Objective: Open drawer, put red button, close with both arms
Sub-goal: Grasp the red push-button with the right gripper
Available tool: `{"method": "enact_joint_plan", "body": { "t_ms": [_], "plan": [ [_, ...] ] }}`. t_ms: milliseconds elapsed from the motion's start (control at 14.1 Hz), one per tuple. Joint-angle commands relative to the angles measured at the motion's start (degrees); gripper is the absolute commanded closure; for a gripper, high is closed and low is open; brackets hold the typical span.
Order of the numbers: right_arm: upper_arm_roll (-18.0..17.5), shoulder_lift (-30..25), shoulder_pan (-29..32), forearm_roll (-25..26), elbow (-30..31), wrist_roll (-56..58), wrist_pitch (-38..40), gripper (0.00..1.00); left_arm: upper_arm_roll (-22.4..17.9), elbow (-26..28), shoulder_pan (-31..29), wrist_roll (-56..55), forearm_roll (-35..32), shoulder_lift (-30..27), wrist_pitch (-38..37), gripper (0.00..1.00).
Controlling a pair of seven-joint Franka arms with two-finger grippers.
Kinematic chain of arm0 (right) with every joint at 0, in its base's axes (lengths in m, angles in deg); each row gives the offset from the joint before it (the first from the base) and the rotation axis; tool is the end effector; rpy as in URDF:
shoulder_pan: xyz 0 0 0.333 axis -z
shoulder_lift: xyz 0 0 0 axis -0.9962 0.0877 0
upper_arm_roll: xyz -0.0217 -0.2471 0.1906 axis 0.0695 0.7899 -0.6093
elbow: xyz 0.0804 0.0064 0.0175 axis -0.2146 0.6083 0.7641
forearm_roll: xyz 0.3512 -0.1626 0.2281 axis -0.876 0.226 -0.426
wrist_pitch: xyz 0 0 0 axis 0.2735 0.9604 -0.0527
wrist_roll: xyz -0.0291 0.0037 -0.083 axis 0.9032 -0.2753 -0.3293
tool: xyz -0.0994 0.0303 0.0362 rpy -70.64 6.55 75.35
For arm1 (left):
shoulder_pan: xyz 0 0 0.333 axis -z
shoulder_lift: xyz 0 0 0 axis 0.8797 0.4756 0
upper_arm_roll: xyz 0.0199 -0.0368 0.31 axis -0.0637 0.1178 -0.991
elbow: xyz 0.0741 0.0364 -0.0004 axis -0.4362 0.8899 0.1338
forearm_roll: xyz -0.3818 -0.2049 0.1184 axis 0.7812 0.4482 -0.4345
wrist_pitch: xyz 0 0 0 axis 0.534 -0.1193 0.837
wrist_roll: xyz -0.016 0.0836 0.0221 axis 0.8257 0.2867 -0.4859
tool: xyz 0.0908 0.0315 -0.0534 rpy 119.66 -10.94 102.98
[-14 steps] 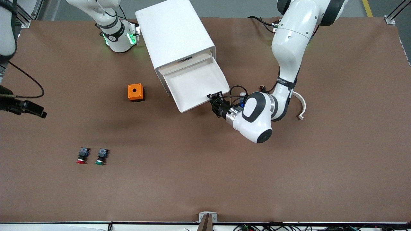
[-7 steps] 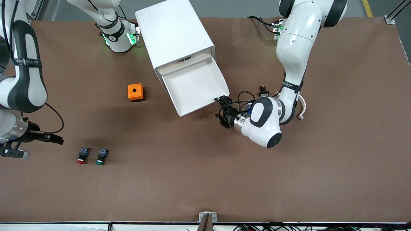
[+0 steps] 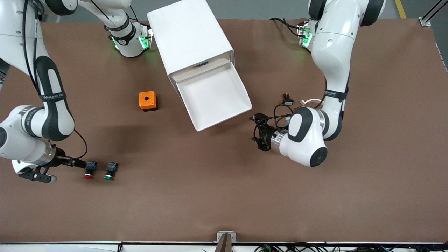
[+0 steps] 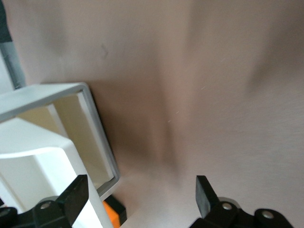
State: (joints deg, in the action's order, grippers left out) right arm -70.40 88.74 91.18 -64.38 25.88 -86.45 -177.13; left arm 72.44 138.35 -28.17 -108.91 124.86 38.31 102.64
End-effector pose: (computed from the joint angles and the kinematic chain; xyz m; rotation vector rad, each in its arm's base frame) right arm 0.7253 -0.1258 0.2109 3.1223 -0.3257 0.0750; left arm 0.6708 -0.3462 0.2335 -1.6796 -2.2487 1.0741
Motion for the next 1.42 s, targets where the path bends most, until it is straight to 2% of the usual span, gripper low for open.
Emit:
{"method": "enact_joint_plan", "body": {
  "t_ms": [0, 142, 285, 498, 783, 996, 1210, 1352],
  "plan": [
    [-0.59, 2.12, 0.12, -0.99, -0.47, 0.71, -3.16, 0.0, -2.09, 0.57, 0.23, 0.43, -3.24, -3.02, -0.57, 0.01],
    [-0.68, 2.57, -0.23, -1.77, 0.67, 0.36, -4.13, 0.02, -4.38, 0.57, 0.15, 0.52, -3.51, -5.3, -1.18, 0.01],
    [-0.59, 2.48, -0.85, -1.87, 3.91, 0.01, -9.47, 0.02, -5.61, 0.48, -0.29, 1.04, -4.55, -6.19, -3.37, 0.01],
    [-0.59, 3.35, -0.67, -2.22, 5.33, -0.08, -13.26, 0.02, -6.85, 0.65, -0.73, 4.12, -7.19, -10.49, -4.53, 0.01],
    [-0.59, 3.89, -0.5, -2.22, 5.95, -1.21, -13.54, 0.03, -6.85, 0.66, -0.91, 6.05, -14.57, -12.08, -5.31, 0.01],
    [-0.59, 3.97, -0.67, -2.22, 6.04, -1.4, -13.54, 0.06, -6.94, 0.66, -1.78, 10.43, -16.33, -12.6, -5.84, 0.01],
    [-0.59, 4.06, -1.02, -2.22, 6.04, -1.31, -13.45, 0.18, -6.94, 0.74, -2.05, 15.9, -18.45, -14.19, -6.37, 0.01],
    [-0.59, 4.06, -1.02, -2.13, 5.95, -0.96, -13.54, 0.38, -6.94, 0.74, -2.14, 17.21, -20.64, -14.71, -7.07, 0.01]
  ]
}}
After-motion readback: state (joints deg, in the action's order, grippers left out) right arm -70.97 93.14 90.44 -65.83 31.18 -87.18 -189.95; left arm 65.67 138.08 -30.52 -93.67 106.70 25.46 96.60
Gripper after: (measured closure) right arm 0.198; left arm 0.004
